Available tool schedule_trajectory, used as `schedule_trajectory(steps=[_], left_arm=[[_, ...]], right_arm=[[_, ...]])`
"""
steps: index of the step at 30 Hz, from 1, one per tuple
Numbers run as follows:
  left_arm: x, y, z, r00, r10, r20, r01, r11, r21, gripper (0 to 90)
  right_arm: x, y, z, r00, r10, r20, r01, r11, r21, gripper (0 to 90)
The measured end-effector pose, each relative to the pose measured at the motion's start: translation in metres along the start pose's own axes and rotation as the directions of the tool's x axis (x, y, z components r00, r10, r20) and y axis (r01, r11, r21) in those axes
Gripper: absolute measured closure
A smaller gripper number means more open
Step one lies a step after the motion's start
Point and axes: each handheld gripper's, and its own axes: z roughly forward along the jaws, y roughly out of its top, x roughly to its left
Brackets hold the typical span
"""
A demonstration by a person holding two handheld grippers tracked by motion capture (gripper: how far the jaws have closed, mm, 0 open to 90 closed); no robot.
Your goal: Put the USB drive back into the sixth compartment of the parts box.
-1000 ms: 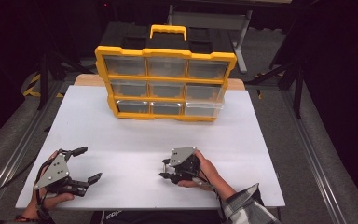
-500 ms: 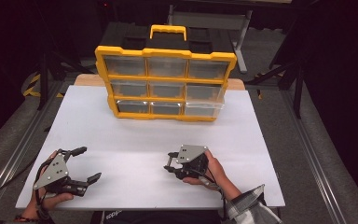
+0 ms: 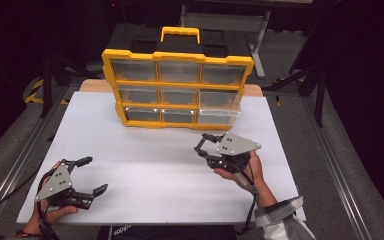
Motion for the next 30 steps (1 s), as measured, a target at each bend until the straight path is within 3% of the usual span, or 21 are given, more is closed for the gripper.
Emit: schedule_trajectory(steps=[5, 9, 12, 18, 21, 30], left_arm=[[0.0, 0.0, 0.0, 1.0, 0.001, 0.0, -0.001, 1.0, -0.002, 6.2], [0.001, 0.0, -0.001, 1.0, 0.001, -0.004, -0.001, 1.0, -0.007, 6.2], [0.001, 0.0, -0.001, 1.0, 0.002, -0.002, -0.002, 1.0, -0.004, 6.2], [0.001, 0.0, 0.0, 1.0, -0.001, 0.002, 0.001, 1.0, -0.006, 6.2], [0.001, 0.0, 0.0, 1.0, 0.002, 0.002, -0.002, 1.0, -0.004, 6.2], [0.0, 0.0, 0.0, 1.0, 0.0, 0.006, 0.0, 1.0, -0.003, 6.2]], right_arm=[[-0.017, 0.019, -0.013, 0.9974, -0.022, 0.069, 0.023, 1.0, -0.019, 53.9], [-0.038, 0.033, -0.02, 0.9921, -0.014, 0.125, 0.018, 0.999, -0.032, 53.9], [-0.047, 0.039, -0.021, 0.986, -0.036, 0.163, 0.04, 0.999, -0.02, 53.9], [-0.063, 0.046, -0.019, 0.9786, -0.04, 0.202, 0.04, 0.999, 0.003, 53.9], [-0.074, 0.05, -0.017, 0.9708, -0.048, 0.235, 0.043, 0.999, 0.025, 53.9], [-0.092, 0.053, -0.01, 0.9581, -0.054, 0.281, 0.034, 0.996, 0.078, 53.9]])
